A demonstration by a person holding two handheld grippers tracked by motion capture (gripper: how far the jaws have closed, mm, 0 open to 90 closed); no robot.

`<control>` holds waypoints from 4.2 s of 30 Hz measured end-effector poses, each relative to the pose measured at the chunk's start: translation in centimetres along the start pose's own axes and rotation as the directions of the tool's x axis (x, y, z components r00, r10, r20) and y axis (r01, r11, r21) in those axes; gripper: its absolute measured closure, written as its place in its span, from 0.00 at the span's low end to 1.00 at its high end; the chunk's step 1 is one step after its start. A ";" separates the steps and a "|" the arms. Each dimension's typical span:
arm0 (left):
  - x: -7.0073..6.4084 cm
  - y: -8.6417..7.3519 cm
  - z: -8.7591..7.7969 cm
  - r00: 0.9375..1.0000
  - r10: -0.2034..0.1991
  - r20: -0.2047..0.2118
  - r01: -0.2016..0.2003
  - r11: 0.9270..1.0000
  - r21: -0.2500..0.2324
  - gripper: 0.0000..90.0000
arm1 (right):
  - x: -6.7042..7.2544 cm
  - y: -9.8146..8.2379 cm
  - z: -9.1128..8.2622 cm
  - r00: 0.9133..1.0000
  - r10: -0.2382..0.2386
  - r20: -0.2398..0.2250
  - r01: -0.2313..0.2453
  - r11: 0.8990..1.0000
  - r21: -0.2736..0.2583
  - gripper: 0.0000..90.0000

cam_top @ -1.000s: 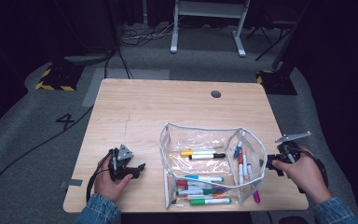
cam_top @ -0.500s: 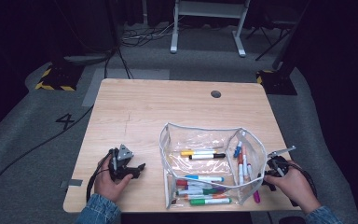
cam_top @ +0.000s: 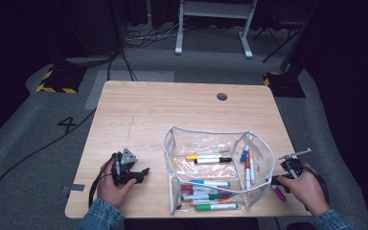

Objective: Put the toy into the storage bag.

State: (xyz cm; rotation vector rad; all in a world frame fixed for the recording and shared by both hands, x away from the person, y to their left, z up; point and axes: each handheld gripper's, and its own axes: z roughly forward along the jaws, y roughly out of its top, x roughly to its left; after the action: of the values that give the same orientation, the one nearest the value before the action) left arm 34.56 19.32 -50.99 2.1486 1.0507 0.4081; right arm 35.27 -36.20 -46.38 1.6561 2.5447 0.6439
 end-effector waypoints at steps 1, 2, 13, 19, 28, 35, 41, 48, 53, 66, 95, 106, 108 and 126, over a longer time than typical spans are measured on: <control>0.0 0.0 0.0 1.000 -0.006 0.003 0.006 1.000 -0.001 0.29 | 0.0 0.1 -0.3 1.000 0.007 -0.001 -0.007 1.000 -0.007 0.86; 0.0 0.0 0.0 1.000 -0.009 0.005 0.009 1.000 0.000 0.29 | -0.1 0.2 -0.7 1.000 0.006 -0.002 -0.006 1.000 -0.019 0.86; 0.0 0.0 0.0 1.000 -0.006 0.003 0.006 1.000 0.000 0.29 | 0.8 2.0 -5.0 1.000 -0.022 -0.011 0.021 0.995 -0.093 0.86; 0.0 0.0 0.0 1.000 -0.005 0.003 0.005 1.000 0.000 0.29 | 2.0 3.6 -7.9 0.998 -0.066 -0.002 0.066 0.989 -0.131 0.86; 0.0 0.0 0.0 1.000 -0.001 0.001 0.001 1.000 0.000 0.29 | 4.0 5.7 -12.1 0.992 -0.127 0.003 0.126 0.974 -0.187 0.86; 0.0 0.0 0.0 1.000 -0.001 0.000 0.001 1.000 0.000 0.29 | 6.4 7.1 -14.8 0.979 -0.205 0.001 0.201 0.957 -0.209 0.86; 0.0 0.0 0.0 1.000 0.000 0.000 0.000 1.000 0.000 0.29 | 8.6 8.4 -15.9 0.962 -0.271 -0.015 0.261 0.938 -0.227 0.86; 0.0 0.0 0.0 1.000 -0.008 0.005 0.008 1.000 -0.001 0.29 | 11.6 9.9 -16.1 0.932 -0.361 -0.031 0.346 0.912 -0.219 0.86; 0.0 0.0 0.0 1.000 -0.005 0.003 0.005 1.000 0.000 0.29 | 13.7 10.8 -15.3 0.908 -0.416 -0.054 0.398 0.895 -0.203 0.86; 0.0 0.0 0.0 1.000 -0.006 0.003 0.006 1.000 0.000 0.29 | 17.7 12.3 -11.8 0.844 -0.525 -0.109 0.512 0.849 -0.129 0.86; 0.0 0.0 0.0 1.000 -0.004 0.003 0.004 1.000 -0.001 0.29 | 22.1 11.6 -0.8 0.711 -0.651 -0.267 0.696 0.706 0.132 0.86; 0.0 0.0 0.0 1.000 0.000 0.001 0.000 1.000 -0.001 0.29 | 22.7 10.8 1.1 0.659 -0.686 -0.309 0.751 0.625 0.212 0.85; 0.0 0.0 0.0 1.000 0.000 0.001 0.000 1.000 -0.001 0.29 | 22.7 10.7 1.2 0.645 -0.689 -0.330 0.763 0.607 0.223 0.85; 0.0 0.0 0.0 1.000 0.000 0.002 0.000 1.000 -0.001 0.29 | 22.0 12.2 -2.3 0.626 -0.763 -0.161 0.771 0.637 -0.015 0.53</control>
State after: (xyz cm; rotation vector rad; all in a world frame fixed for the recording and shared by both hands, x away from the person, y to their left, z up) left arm 34.57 19.34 -50.99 2.1482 1.0492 0.4067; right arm 35.80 -13.30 -35.67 0.3608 3.0035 0.6084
